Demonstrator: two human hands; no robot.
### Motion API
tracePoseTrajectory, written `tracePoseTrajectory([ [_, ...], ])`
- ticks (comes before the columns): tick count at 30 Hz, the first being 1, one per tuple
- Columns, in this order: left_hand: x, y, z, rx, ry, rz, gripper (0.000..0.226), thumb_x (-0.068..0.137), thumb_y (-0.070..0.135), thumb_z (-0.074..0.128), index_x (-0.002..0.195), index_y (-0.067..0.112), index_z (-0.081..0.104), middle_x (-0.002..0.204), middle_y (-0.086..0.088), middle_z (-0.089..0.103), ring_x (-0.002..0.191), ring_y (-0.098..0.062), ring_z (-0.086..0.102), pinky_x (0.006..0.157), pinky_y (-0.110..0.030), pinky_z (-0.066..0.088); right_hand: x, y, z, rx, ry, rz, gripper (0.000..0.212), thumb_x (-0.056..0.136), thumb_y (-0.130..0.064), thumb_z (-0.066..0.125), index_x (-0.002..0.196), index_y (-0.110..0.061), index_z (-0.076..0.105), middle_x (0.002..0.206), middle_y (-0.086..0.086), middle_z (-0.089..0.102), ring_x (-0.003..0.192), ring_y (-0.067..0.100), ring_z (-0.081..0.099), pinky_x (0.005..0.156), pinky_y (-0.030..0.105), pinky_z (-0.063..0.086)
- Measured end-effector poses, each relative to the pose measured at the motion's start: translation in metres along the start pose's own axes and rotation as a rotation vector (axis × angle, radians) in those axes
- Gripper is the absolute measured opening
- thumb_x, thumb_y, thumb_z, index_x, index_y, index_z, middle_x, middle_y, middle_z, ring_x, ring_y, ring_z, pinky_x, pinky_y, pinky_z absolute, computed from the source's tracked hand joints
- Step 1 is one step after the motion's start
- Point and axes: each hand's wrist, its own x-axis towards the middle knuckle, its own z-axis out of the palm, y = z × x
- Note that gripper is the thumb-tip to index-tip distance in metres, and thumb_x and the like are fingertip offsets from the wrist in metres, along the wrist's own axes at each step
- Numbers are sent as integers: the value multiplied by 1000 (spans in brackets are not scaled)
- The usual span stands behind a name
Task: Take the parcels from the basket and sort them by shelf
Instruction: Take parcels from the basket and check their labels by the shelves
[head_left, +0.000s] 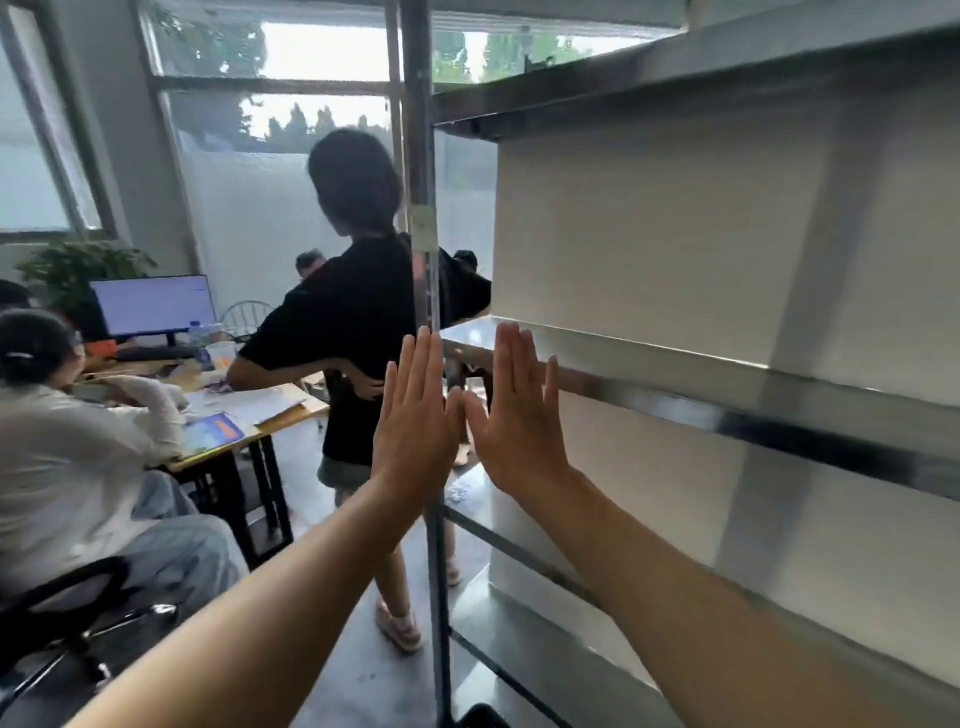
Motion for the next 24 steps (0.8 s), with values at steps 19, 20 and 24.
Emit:
tracePoseTrajectory([
  [19, -108, 406, 12, -653, -191, 480, 59, 106, 28, 29, 157, 11, 4, 165, -1, -2, 151, -11, -9, 124, -33, -3, -211, 228, -303, -474, 131, 548, 71, 104, -42, 26, 155, -12, -14, 164, 4, -17, 150, 15, -17, 122, 44, -10],
  [20, -125, 431, 11, -677, -216, 494, 59, 106, 27, 28, 157, 10, 3, 165, -2, -2, 151, -12, -8, 124, -33, -3, -232, 239, -322, -504, 138, 579, 72, 104, -42, 26, 155, -12, -15, 164, 4, -17, 150, 15, -17, 122, 44, -10],
  [24, -191, 533, 3, -746, -308, 568, 58, 106, 29, 21, 156, 9, -1, 165, -4, -6, 151, -15, -10, 124, -34, -5, -327, 283, -401, -629, 171, 710, 73, 104, -45, 26, 155, -12, -14, 164, 3, -16, 150, 15, -15, 122, 43, -10],
])
